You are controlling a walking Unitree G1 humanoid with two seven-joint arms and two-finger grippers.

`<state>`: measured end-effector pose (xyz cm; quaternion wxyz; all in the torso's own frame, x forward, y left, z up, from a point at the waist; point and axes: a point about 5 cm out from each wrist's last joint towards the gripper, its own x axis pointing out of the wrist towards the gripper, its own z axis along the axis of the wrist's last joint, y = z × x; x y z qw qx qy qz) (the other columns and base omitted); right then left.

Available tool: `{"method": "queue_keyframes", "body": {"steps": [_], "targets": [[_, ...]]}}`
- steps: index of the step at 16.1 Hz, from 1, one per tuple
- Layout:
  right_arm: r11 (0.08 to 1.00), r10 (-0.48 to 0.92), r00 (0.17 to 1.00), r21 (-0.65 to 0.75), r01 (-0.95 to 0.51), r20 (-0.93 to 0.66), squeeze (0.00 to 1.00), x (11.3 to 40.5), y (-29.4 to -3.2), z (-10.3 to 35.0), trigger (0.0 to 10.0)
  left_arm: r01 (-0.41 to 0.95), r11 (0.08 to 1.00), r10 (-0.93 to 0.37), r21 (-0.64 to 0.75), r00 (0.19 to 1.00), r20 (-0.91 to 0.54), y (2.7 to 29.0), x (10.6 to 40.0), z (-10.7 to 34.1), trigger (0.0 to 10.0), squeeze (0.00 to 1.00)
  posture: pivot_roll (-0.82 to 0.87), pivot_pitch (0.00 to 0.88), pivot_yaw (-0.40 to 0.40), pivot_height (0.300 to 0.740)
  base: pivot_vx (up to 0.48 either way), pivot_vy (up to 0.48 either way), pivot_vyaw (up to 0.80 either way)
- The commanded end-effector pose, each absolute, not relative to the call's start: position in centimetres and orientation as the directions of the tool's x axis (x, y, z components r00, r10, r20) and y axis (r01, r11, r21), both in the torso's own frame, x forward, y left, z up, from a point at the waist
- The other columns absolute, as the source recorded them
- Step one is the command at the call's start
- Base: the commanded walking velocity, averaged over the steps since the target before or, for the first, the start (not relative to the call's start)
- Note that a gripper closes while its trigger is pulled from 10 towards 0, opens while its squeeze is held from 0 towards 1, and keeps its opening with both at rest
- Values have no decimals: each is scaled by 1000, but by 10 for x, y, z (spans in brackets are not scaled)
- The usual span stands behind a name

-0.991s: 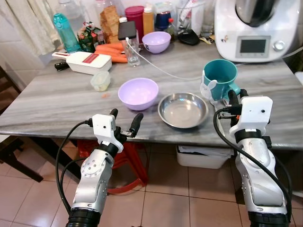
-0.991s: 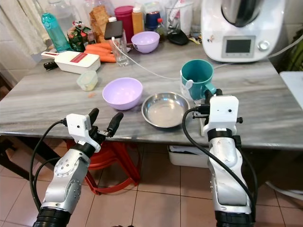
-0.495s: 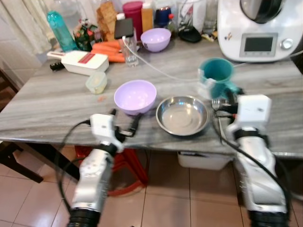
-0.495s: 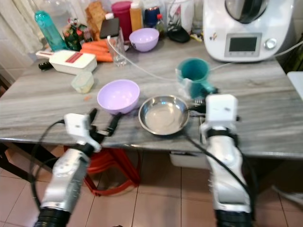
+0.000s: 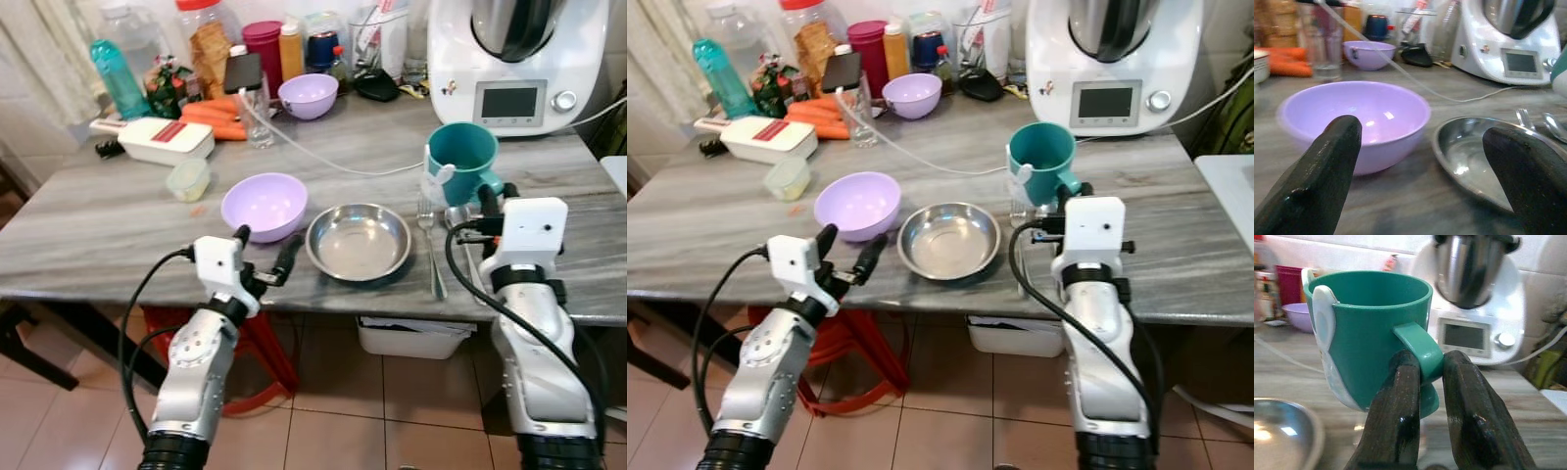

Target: Setting the table

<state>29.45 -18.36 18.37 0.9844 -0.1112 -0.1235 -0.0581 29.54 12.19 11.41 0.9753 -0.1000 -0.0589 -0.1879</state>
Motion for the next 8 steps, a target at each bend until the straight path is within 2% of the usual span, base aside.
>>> {"method": "queue_keyframes", "body": {"steps": [1, 2, 3, 5, 8], "targets": [[970, -75, 958, -202, 134, 275, 0, 299, -180, 189, 10000, 386, 909, -365, -159, 919, 149, 133, 291, 115, 10000, 0, -133, 85, 115, 740, 0, 0, 0], [970, -77, 959, -201, 135, 274, 0, 301, -182, 190, 10000, 418, 893, -397, -164, 906, 148, 135, 287, 114, 10000, 0, -123, 89, 114, 740, 0, 0, 0], [971, -71, 958, -201, 129, 277, 0, 307, -186, 192, 10000, 513, 845, -496, -155, 858, 136, 137, 275, 111, 10000, 0, -123, 89, 114, 740, 0, 0, 0], [973, -73, 961, -191, 127, 269, 0, 312, -189, 192, 10000, 564, 807, -550, -172, 825, 125, 136, 269, 109, 10000, 0, -113, 90, 110, 740, 0, 0, 0], [977, -87, 966, -170, 131, 242, 0, 332, -203, 194, 10000, 687, 706, -679, -170, 726, 111, 128, 256, 110, 10000, 0, -95, 94, 106, 740, 0, 0, 0]]}}
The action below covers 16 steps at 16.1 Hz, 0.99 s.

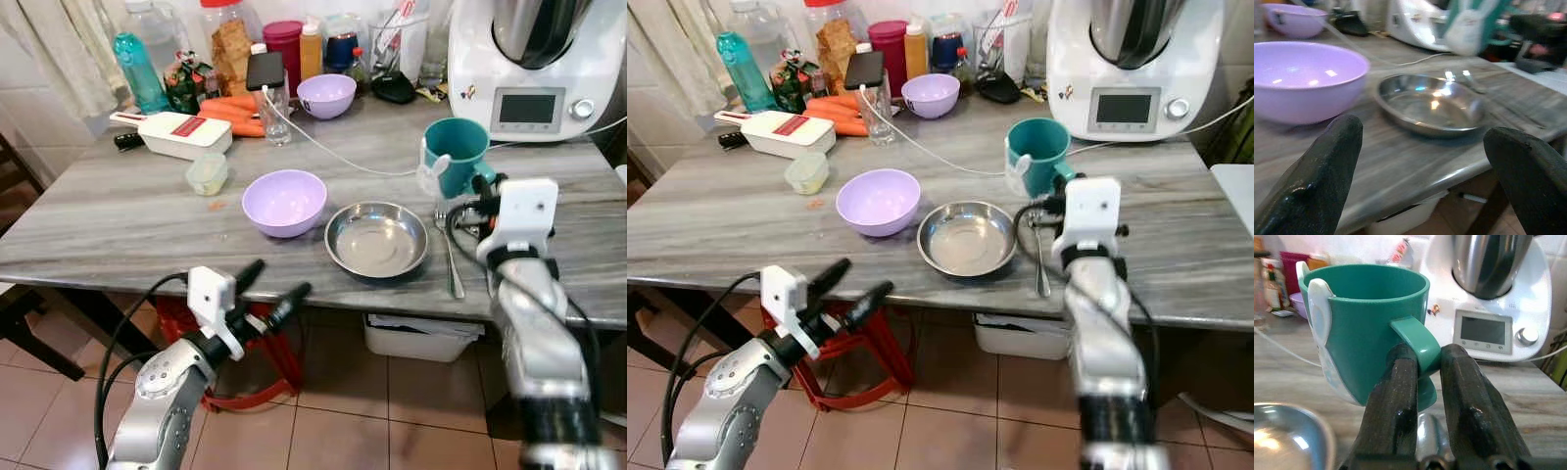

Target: Setting the table

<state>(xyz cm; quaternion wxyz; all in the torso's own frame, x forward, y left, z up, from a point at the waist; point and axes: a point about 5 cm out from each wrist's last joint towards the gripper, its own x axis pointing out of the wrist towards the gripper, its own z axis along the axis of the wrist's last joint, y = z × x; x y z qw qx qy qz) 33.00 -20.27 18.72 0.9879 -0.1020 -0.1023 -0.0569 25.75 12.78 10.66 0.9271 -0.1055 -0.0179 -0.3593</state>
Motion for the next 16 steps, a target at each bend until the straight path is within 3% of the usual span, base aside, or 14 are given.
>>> {"method": "queue_keyframes", "body": {"steps": [1, 9, 16], "targets": [[978, -83, 968, -169, 125, 236, 0, 338, -205, 195, 10000, 698, 696, -690, -170, 715, 115, 126, 255, 111, 10000, 0, -90, 98, 106, 740, 0, 0, 0], [987, 66, 977, -157, -34, 203, 0, 368, -189, 197, 10000, 760, 619, -755, -199, 646, 117, 123, 239, 122, 10000, 0, -60, 161, 116, 740, 0, 0, 0], [987, 85, 976, -147, -56, 200, 0, 377, -194, 196, 10000, 810, 545, -812, -217, 574, 103, 118, 226, 131, 10000, 0, -45, 213, 130, 740, 0, 0, 0]]}}
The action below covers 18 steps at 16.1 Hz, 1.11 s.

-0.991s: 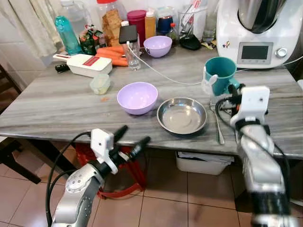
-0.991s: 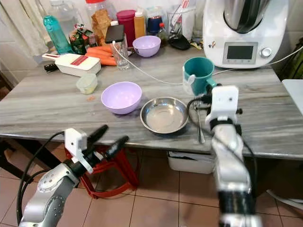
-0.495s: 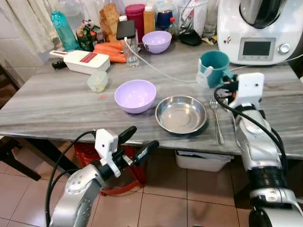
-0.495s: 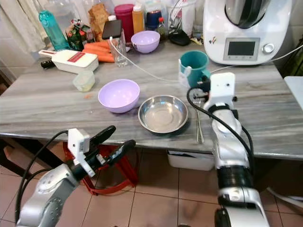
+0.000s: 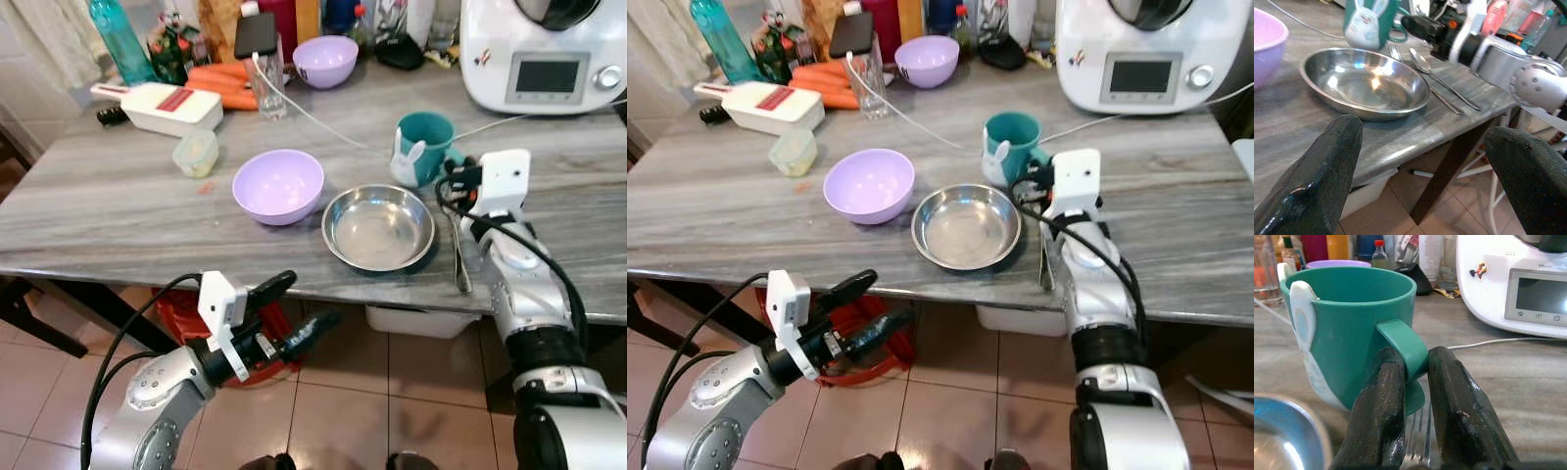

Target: Setting the table

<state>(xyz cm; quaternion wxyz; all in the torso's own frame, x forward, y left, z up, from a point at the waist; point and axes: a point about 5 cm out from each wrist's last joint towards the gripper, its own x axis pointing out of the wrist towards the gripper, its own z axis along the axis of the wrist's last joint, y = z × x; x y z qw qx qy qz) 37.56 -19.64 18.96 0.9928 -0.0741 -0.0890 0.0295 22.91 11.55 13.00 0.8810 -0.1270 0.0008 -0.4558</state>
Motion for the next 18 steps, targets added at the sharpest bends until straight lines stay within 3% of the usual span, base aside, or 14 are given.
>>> {"method": "queue_keyframes", "body": {"steps": [1, 12, 13, 14, 15, 18], "targets": [[988, 85, 976, -146, -56, 201, 0, 378, -195, 197, 10000, 809, 546, -812, -218, 575, 100, 119, 226, 131, 10000, 0, -45, 213, 130, 740, 0, 0, 0], [974, 202, 960, -140, -177, 192, 0, 386, -176, 194, 10000, 797, 555, -802, -238, 588, 101, 116, 225, 133, 10000, 0, -38, 214, 120, 740, 0, 0, 0], [974, 203, 962, -141, -178, 183, 122, 386, -177, 192, 10000, 797, 555, -802, -238, 589, 101, 116, 225, 133, 10000, 0, -40, 210, 121, 740, 0, 0, 0], [974, 202, 963, -143, -178, 179, 486, 385, -177, 191, 10000, 797, 555, -802, -238, 589, 102, 116, 225, 133, 10000, 0, -40, 210, 121, 740, 0, 0, 0], [973, 195, 967, -154, -171, 162, 1000, 383, -180, 184, 10000, 799, 553, -803, -237, 587, 105, 114, 227, 132, 10000, 0, -47, 198, 122, 740, 0, 0, 0], [972, 189, 969, -169, -162, 158, 1000, 381, -188, 182, 10000, 803, 547, -804, -238, 583, 119, 109, 231, 132, 10000, 0, -63, 182, 120, 740, 0, 0, 0]]}}
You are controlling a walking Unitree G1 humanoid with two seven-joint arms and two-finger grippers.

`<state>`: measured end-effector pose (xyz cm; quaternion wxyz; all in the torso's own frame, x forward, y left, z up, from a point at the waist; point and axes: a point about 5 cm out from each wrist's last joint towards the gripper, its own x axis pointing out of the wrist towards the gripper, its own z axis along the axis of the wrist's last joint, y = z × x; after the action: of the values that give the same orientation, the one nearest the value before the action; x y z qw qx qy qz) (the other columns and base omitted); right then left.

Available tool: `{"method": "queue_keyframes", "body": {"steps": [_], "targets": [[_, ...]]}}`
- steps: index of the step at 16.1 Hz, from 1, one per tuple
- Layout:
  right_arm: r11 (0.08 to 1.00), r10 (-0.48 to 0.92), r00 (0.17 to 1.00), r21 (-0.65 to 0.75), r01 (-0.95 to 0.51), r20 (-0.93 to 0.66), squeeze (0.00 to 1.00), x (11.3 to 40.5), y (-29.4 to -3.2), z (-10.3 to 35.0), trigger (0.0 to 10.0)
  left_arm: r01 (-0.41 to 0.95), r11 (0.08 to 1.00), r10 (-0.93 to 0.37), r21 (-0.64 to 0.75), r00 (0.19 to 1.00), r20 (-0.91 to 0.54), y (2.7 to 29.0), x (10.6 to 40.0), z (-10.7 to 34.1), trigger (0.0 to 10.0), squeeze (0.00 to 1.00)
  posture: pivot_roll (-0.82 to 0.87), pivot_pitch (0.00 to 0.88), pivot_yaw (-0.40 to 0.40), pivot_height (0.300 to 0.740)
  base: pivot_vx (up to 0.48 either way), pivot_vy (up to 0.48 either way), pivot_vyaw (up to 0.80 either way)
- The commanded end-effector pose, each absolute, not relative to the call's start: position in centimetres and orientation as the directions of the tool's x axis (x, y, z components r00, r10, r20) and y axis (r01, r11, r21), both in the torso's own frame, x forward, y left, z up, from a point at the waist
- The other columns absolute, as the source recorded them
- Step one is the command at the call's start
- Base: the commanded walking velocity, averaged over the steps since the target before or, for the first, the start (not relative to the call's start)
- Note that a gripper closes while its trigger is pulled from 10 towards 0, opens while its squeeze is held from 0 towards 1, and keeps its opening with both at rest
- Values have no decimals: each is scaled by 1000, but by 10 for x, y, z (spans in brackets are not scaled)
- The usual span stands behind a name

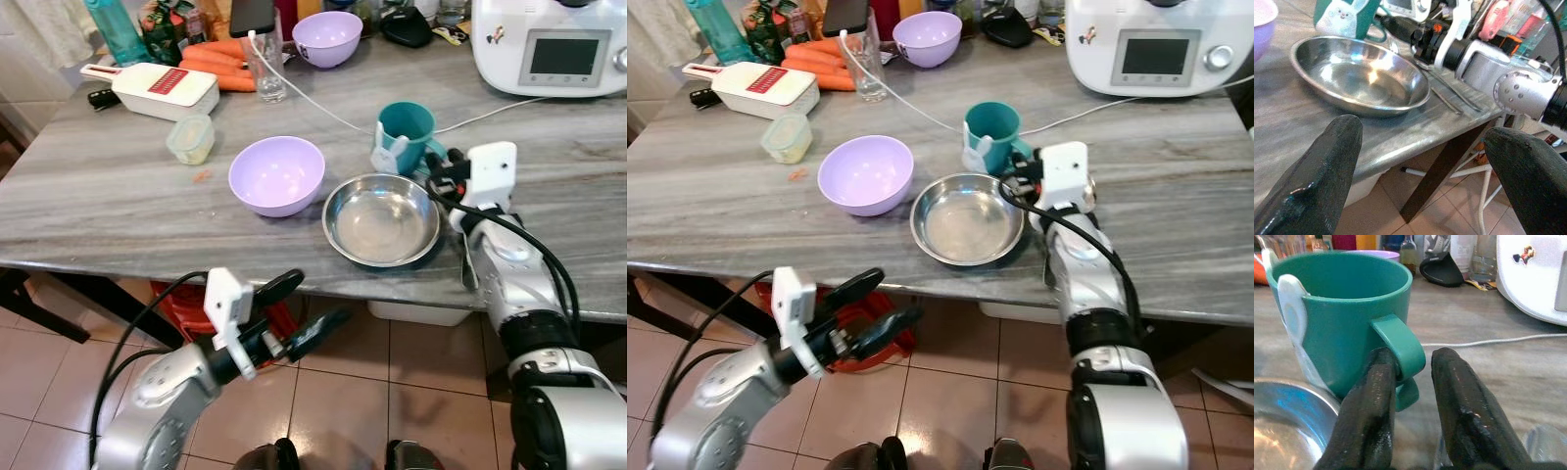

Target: Setting the table

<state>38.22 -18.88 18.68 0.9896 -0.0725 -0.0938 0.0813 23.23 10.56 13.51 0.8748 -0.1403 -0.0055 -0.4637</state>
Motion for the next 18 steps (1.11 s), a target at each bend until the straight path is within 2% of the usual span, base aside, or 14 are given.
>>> {"method": "queue_keyframes", "body": {"steps": [1, 8, 12, 18], "targets": [[972, 184, 970, -176, -156, 159, 1000, 380, -190, 182, 10000, 805, 543, -806, -238, 580, 121, 107, 232, 131, 10000, 0, -69, 175, 118, 740, 0, 0, 0], [965, 180, 956, -232, -126, 231, 1000, 382, -192, 203, 10000, 814, 536, -804, -223, 573, 157, 102, 242, 130, 10000, 0, -92, 124, 112, 740, 0, 0, 0], [971, 158, 947, -219, -98, 281, 1000, 381, -194, 215, 10000, 727, 665, -701, -168, 686, 195, 110, 261, 136, 10000, 0, -92, 110, 115, 740, 0, 0, 0], [980, 107, 928, -193, -39, 356, 1000, 367, -201, 229, 10000, 682, 714, -652, -158, 730, 203, 115, 267, 133, 10000, 0, -104, 110, 115, 740, 0, 0, 0]]}}
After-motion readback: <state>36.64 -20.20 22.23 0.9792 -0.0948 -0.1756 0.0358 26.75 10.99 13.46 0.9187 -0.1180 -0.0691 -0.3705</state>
